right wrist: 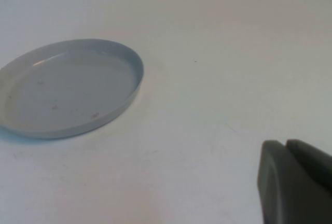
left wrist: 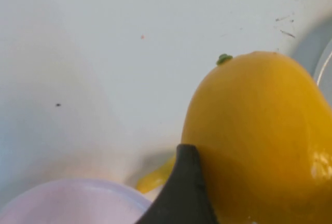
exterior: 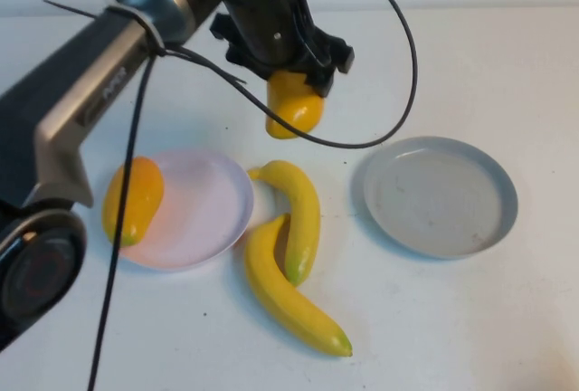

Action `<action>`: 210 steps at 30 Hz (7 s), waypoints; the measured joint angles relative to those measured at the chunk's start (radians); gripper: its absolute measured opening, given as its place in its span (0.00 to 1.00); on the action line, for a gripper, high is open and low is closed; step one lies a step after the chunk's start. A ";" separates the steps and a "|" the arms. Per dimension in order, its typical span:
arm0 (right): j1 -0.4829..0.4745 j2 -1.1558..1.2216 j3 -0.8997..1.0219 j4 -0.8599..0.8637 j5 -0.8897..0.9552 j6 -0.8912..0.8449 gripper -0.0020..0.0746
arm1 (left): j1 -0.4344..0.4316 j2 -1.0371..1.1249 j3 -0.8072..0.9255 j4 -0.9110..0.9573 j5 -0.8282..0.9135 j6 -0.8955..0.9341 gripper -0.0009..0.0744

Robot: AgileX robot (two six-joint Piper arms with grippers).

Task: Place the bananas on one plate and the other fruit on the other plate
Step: Put one type of fruit in the left plate, then put another type of fruit in the right plate

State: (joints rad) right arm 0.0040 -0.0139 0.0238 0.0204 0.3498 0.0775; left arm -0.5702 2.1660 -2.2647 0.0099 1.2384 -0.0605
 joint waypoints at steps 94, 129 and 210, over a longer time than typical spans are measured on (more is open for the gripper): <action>0.000 0.000 0.000 0.000 0.000 0.000 0.00 | 0.107 -1.455 1.611 0.152 -0.548 -0.032 0.01; 0.000 0.000 0.000 0.000 0.000 0.000 0.00 | 0.503 -2.176 2.288 0.047 -1.001 0.002 0.01; 0.182 1.133 -0.824 0.620 0.497 -0.416 0.00 | 0.503 -2.178 2.290 0.054 -0.864 0.001 0.01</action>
State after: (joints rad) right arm 0.1859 1.1194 -0.8005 0.6399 0.8470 -0.3387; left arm -0.0676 -0.0122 0.0257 0.0643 0.3748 -0.0594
